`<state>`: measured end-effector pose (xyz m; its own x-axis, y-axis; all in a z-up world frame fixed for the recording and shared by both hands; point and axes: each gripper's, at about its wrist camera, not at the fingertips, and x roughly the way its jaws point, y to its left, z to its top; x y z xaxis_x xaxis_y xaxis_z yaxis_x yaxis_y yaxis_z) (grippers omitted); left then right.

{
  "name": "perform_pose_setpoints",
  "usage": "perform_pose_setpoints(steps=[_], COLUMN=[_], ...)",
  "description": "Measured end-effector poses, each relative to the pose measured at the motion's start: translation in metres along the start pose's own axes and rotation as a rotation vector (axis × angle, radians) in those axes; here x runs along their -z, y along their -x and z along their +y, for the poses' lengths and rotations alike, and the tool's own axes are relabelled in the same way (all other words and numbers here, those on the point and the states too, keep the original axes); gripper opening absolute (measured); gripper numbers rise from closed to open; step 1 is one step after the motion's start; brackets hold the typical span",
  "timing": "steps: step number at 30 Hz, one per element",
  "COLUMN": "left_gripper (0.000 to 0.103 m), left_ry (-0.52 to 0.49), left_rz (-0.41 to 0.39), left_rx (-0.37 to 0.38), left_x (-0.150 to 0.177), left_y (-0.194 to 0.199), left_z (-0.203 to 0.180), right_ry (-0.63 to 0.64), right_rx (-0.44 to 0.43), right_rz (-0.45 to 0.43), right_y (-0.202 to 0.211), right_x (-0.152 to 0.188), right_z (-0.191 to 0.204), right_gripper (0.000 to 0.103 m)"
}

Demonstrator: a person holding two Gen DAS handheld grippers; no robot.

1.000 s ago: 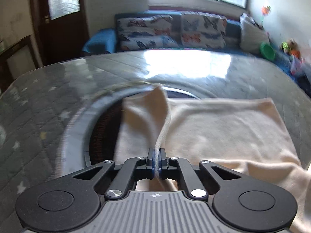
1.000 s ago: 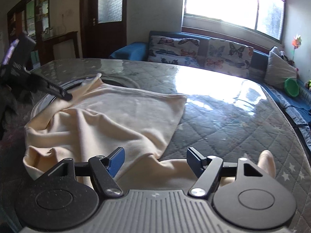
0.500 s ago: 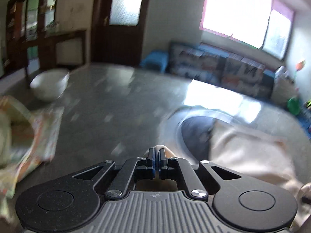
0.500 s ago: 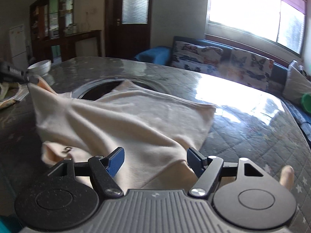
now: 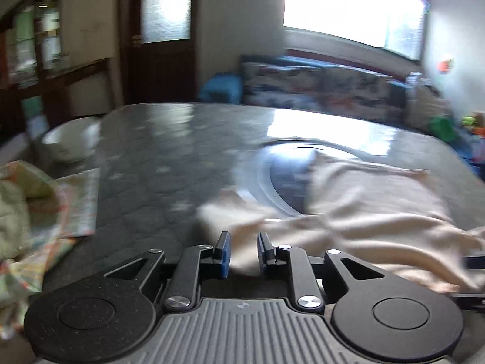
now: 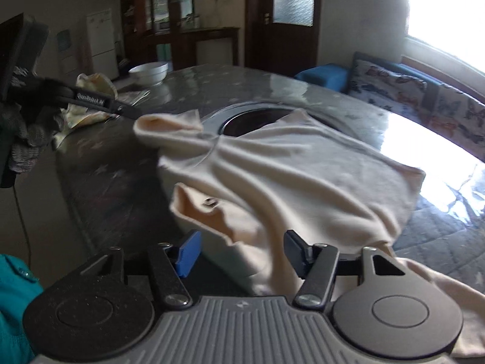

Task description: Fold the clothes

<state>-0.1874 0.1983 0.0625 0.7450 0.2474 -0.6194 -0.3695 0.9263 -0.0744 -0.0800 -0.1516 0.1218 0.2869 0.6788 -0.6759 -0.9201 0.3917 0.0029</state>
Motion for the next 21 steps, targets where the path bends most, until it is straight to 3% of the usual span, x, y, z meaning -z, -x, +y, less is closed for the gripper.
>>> perform_pose_setpoints(steps=[3,7,13,16,21], left_gripper=[0.027,0.037,0.039,0.007,0.005], left_ry=[-0.076,-0.186,-0.255,-0.272,-0.330], left_rz=[0.027,0.046,0.087,0.092,0.028], left_rx=[0.156,0.287,0.302,0.297,0.353], left_x=[0.006,0.014,0.023,0.029,0.037], left_y=[0.001,-0.007,-0.029,-0.034,-0.006], left_z=[-0.028,-0.059,-0.074,-0.077,-0.072], right_ry=[-0.003,-0.008,-0.016,-0.008,0.048], right_rx=[-0.004,-0.004,-0.004,-0.013,-0.068], right_rz=[0.010,0.011,0.022,0.021,0.019], right_y=[-0.005,-0.006,-0.010,-0.011,0.003], right_x=[0.000,0.001,0.004,0.006,0.009], right_z=[0.003,0.002,0.002,0.003,0.011], right_gripper=[0.054,0.046,0.027,0.011,0.006])
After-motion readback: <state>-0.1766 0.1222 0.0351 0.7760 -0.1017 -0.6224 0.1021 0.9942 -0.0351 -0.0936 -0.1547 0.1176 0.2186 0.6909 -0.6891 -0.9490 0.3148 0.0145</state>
